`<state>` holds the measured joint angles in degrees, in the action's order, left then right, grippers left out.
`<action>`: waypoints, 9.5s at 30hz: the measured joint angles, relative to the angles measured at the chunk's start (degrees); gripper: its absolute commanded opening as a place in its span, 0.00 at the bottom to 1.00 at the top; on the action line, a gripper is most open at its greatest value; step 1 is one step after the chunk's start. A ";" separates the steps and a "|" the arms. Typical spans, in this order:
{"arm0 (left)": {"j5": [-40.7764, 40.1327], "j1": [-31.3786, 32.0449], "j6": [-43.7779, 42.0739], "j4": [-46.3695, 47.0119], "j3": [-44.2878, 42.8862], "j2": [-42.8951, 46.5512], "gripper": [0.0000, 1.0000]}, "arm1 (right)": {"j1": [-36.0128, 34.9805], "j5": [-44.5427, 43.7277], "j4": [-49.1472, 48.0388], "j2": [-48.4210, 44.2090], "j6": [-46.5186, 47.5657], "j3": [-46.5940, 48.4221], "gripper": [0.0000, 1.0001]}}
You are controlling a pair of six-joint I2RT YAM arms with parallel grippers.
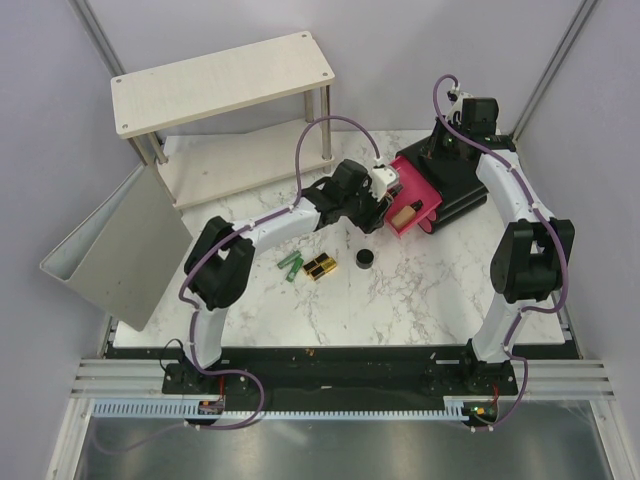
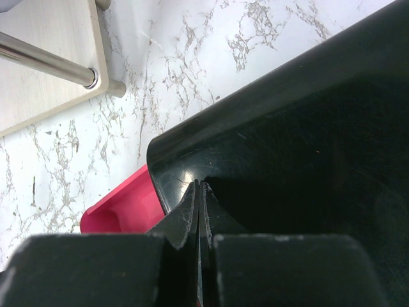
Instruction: Organize the makeup
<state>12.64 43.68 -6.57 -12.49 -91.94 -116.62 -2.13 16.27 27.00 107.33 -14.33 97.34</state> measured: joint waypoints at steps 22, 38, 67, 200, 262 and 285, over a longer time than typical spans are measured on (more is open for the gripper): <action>-0.63 -0.04 1.11 -4.94 -6.49 -1.97 0.02 | 0.00 0.02 -0.02 -0.02 0.00 -0.04 0.00; -1.73 1.20 3.21 -3.78 -19.12 -9.07 0.02 | 0.00 0.48 -0.04 -0.02 -0.02 -0.09 0.00; -0.74 1.55 14.10 17.59 -20.96 -17.49 0.03 | 0.00 1.92 -1.79 -1.92 -0.50 -3.28 0.00; 0.96 0.81 5.22 16.24 -2.51 -8.07 0.02 | 0.00 3.26 -3.28 -4.26 -0.70 -6.73 0.00; -5.42 0.13 -1.86 -10.47 23.56 18.99 0.75 | 0.02 6.08 -4.66 -2.73 -1.88 -6.01 0.00; 0.94 0.13 -0.11 -12.24 23.56 13.94 0.66 | 0.00 6.51 -5.14 -2.67 -2.03 -6.14 0.00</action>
<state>13.58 43.81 -6.68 -24.73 -68.38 -102.67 -2.13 22.79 21.87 104.66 -16.36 91.20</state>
